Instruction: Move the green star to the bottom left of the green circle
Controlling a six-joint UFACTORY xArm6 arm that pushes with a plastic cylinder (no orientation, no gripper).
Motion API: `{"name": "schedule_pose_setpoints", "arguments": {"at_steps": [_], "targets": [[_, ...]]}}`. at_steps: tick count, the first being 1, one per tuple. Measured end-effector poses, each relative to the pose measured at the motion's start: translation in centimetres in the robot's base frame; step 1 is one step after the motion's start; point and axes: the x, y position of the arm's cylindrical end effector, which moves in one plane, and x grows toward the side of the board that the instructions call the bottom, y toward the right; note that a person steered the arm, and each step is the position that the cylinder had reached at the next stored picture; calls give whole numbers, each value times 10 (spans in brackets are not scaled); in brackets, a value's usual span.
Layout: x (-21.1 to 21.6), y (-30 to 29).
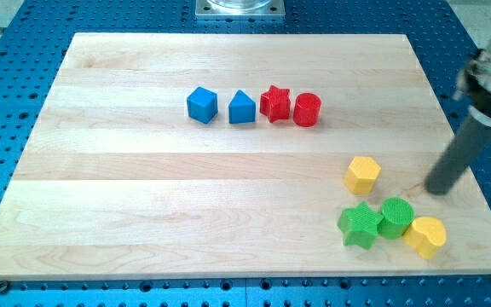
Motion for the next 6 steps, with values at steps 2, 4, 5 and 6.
{"name": "schedule_pose_setpoints", "arguments": {"at_steps": [2,4,5,6], "targets": [[-30,-84],[-76,-138],[-60,-177],[-5,-202]]}}
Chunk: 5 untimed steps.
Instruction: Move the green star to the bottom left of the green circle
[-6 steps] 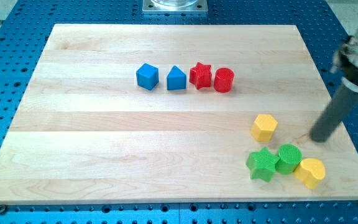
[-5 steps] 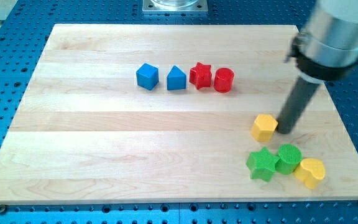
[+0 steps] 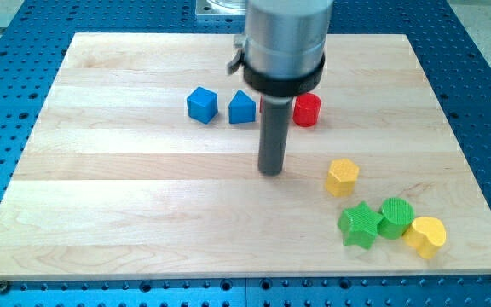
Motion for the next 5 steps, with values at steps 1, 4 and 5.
{"name": "schedule_pose_setpoints", "arguments": {"at_steps": [1,4,5], "targets": [[21,8],[74,58],[74,96]]}}
